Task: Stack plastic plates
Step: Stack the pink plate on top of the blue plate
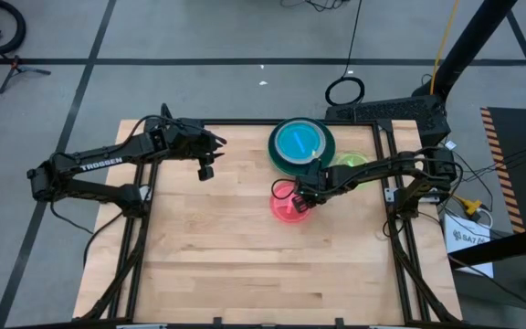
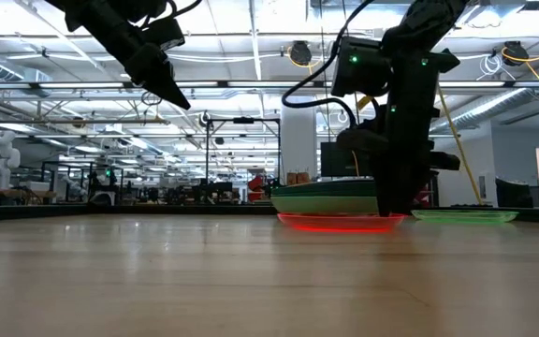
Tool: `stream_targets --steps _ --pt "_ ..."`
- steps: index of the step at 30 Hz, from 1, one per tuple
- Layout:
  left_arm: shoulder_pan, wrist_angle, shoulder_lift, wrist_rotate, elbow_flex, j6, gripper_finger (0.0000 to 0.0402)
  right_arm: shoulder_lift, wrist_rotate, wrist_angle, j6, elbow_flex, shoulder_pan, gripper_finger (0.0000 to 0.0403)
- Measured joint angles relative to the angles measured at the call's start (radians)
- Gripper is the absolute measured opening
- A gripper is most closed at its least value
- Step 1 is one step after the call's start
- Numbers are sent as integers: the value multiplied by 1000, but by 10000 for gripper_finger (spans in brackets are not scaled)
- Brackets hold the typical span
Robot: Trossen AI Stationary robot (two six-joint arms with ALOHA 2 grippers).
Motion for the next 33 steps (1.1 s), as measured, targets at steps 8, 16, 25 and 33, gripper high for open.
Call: stream_targets --steps 8,16,25,33 --pt "0 0 0 0 0 0 124 4 25 4 13 0 3 88" --pt "0 -3 0 0 0 0 124 34 24 46 -2 0 22 88" --pt "0 -3 0 0 0 0 124 34 25 47 -2 0 22 77" --pt "0 -3 0 0 0 0 124 33 25 51 -9 0 22 35"
